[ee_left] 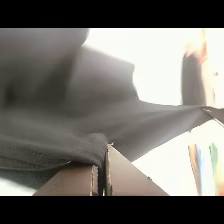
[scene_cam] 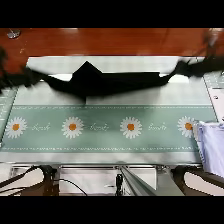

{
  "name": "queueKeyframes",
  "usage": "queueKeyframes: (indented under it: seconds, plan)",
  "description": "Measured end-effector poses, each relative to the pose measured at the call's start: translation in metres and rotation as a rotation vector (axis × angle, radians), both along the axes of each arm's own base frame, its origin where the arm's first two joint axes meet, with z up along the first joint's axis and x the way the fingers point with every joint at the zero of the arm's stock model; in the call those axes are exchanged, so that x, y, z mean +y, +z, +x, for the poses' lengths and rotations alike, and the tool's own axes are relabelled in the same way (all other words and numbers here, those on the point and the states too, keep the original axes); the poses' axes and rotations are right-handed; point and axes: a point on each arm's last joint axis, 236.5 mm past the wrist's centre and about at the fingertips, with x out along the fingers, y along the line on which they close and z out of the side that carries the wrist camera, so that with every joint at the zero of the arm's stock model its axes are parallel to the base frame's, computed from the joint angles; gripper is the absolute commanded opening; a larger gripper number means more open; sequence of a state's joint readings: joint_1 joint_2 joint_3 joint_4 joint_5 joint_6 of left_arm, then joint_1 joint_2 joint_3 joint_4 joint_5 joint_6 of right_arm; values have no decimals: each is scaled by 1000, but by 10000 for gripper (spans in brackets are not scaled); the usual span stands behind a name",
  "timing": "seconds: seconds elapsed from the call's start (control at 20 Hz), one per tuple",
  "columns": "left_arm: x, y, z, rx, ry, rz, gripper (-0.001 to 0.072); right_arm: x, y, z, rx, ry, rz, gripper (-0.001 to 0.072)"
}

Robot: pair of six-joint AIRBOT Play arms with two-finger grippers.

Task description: Fold the shirts.

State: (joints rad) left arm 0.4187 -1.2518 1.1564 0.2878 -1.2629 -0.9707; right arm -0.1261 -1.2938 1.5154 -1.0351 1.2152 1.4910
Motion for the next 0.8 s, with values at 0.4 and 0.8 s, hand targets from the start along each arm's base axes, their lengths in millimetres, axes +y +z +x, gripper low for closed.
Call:
queueKeyframes:
  seconds: [0.4, 0.8]
  plan:
    - [19, 319, -77, -663, 352, 436, 26, -3, 306, -98, -720, -60, -143, 21]
    - [20, 377, -263, -831, 669, 805, 26, -8, 356, -259, -916, -143, -256, 20]
